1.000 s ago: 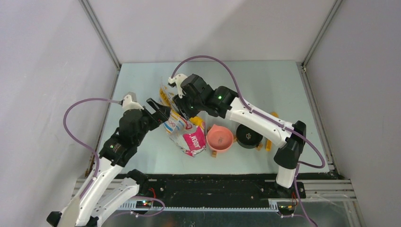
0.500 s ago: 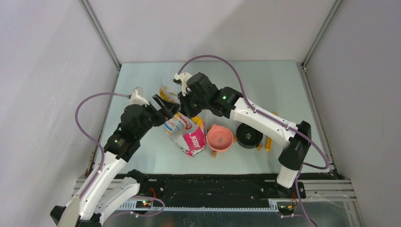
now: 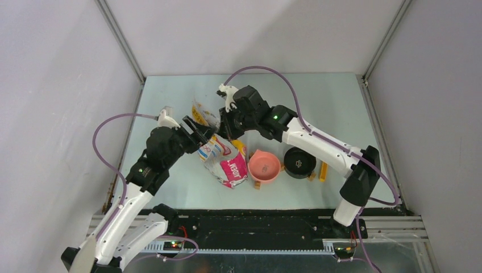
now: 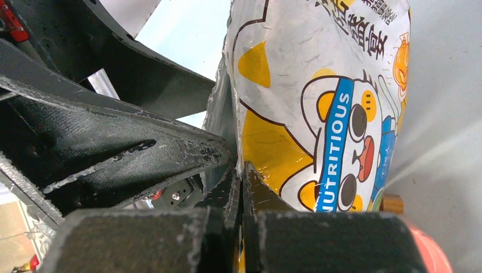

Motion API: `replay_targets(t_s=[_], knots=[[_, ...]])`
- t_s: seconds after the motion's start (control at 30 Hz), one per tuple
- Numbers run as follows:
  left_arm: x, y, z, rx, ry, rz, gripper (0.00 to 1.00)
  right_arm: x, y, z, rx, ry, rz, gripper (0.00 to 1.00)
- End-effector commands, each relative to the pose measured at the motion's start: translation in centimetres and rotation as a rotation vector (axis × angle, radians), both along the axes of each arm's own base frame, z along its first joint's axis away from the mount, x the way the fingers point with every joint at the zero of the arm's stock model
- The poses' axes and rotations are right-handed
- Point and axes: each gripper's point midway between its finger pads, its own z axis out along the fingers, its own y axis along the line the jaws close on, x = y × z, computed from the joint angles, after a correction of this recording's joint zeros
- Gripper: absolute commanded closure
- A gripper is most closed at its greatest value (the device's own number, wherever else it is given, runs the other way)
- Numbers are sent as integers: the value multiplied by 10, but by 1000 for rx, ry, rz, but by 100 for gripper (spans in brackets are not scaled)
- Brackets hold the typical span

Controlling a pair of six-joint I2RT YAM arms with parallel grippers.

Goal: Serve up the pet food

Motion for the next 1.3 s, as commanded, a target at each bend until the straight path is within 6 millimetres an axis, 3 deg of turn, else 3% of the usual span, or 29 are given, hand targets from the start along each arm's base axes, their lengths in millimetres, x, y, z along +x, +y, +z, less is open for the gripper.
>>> replay_targets(t_s=[0.0, 0.13, 0.27, 0.33, 0.4, 0.43, 0.57, 0.77, 0.93, 1.13, 1.27], knots=[[3, -2, 0, -15, 0, 0, 24, -7, -2, 31, 102, -2, 1, 100], [8, -12, 3, -33, 6, -39, 36, -13, 1, 33, 121, -15, 27, 100], [11, -16, -8, -16, 53, -54, 52, -11, -1, 35, 130, -26, -3, 100], [9, -19, -12, -16, 68, -69, 65, -7, -4, 35, 135, -35, -30, 100], [6, -18, -17, 3, 76, -83, 96, -1, -9, 34, 136, -56, -68, 100], [5, -17, -17, 8, 74, -82, 98, 2, -12, 31, 123, -70, -88, 100], [-4, -1, -23, 75, 84, -43, 100, 38, -43, 29, 35, -186, -282, 100], [-18, 32, -33, 220, 139, 44, 100, 69, -79, 39, -32, -293, -446, 100], [-32, 51, -30, 299, 167, 84, 100, 84, -102, 48, -68, -353, -541, 100], [-45, 67, -7, 348, 156, 105, 100, 95, -129, 61, -104, -416, -645, 100], [-55, 81, -3, 420, 192, 126, 100, 98, -138, 70, -107, -444, -671, 100]])
